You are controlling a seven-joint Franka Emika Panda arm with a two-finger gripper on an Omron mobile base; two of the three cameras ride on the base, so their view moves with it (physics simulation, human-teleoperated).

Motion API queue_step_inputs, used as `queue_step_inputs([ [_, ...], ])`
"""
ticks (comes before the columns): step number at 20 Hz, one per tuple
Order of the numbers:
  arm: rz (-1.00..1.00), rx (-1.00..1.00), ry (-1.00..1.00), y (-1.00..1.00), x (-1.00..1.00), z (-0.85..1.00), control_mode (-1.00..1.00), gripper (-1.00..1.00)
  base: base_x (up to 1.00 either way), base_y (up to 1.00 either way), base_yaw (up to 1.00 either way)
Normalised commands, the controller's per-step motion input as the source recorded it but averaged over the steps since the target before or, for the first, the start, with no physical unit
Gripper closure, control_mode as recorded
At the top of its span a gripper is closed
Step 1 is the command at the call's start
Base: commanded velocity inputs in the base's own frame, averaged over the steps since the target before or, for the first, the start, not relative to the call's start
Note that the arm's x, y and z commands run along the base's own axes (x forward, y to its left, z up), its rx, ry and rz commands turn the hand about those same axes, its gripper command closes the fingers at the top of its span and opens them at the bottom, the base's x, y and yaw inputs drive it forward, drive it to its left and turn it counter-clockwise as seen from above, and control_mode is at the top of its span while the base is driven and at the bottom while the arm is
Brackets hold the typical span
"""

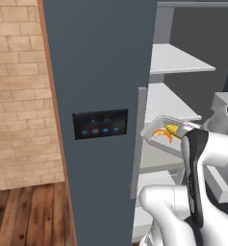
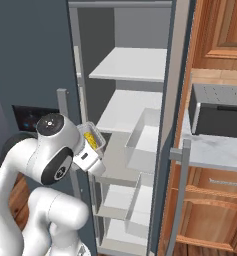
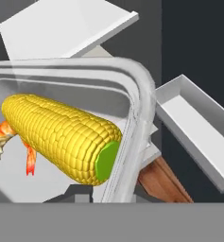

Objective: Place the tupperware containing the shrimp and corn meal in the microwave. Close the microwave door and press the start button to reheat the meal.

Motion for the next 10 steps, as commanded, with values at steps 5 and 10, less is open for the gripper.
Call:
queue_step_inputs([
  [5,0.0,0.0,0.0,0.0,0.0,0.0,1.0,1.0,-0.03,0.2,-0.03],
  [10,0.0,0.0,0.0,0.0,0.0,0.0,1.0,1.0,-0.64,0.15,0.0],
])
